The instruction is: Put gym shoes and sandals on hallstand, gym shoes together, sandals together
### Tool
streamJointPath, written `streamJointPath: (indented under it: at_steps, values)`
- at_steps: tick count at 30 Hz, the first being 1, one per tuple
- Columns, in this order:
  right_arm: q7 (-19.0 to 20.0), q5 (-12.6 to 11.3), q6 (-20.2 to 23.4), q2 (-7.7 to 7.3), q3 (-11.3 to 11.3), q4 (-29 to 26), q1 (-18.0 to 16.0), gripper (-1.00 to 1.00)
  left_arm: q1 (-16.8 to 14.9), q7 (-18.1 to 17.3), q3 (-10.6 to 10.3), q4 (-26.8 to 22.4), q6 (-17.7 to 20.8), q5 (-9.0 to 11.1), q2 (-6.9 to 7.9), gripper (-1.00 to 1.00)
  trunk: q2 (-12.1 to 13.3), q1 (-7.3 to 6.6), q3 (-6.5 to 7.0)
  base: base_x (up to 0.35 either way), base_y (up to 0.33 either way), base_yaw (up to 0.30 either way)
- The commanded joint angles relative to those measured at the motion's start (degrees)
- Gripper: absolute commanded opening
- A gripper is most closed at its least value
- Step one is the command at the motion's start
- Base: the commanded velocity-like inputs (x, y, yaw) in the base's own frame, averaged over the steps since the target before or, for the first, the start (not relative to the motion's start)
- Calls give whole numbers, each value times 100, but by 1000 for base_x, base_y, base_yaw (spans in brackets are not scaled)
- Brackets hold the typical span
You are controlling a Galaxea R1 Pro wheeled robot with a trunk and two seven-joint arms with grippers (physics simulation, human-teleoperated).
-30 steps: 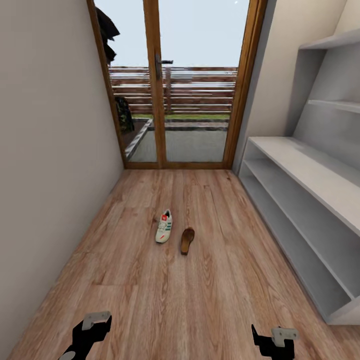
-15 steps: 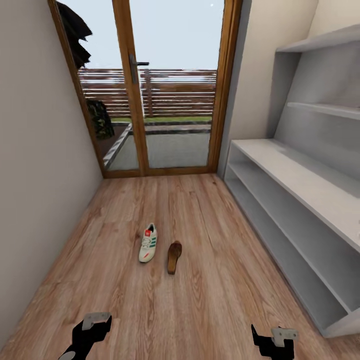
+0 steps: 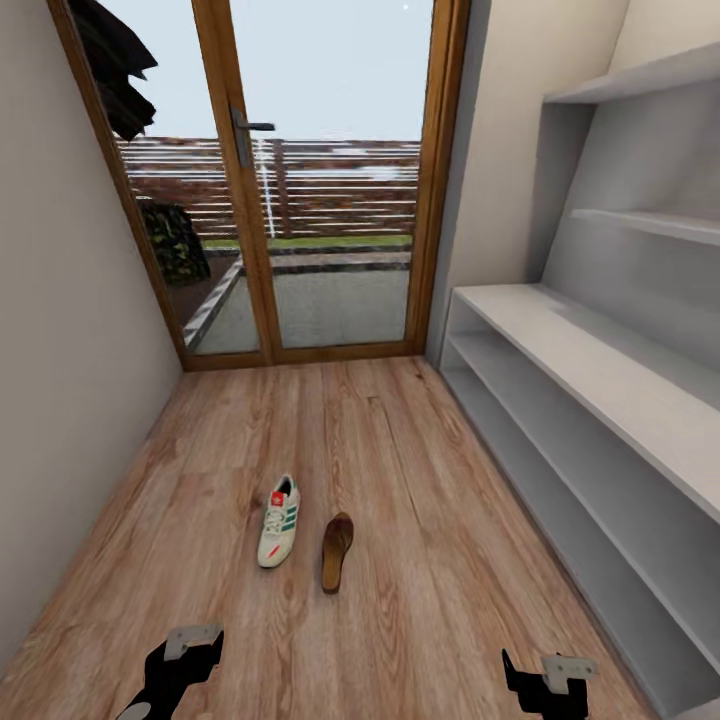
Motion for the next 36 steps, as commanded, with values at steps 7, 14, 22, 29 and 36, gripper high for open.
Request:
streamJointPath:
  at_steps: [7, 14, 22, 29, 36]
  values:
    - [15, -41, -19, 6, 18, -7, -3, 100, -1, -10, 0, -2, -16, 21, -2, 100, -2, 2, -5, 334, 0, -1]
    - [31, -47, -12, 6, 20, -31, -4, 100, -4, -10, -15, -11, -16, -4, -15, 100, -2, 2, -5, 129, 0, 0]
    - [30, -55, -10, 13, 20, -39, -4, 100, -4, -10, -20, -12, -16, -10, -17, 100, -2, 2, -5, 22, 0, 0]
    - [29, -52, -10, 14, 19, -40, -6, 100, -7, -10, -30, -32, -8, -17, -23, 100, -2, 2, -5, 3, 0, 0]
    - [36, 265, 358, -34, 66, -1062, -9, 100, -89, 13, -244, -118, 77, -39, -127, 100, -2, 2, -5, 0, 0, 0]
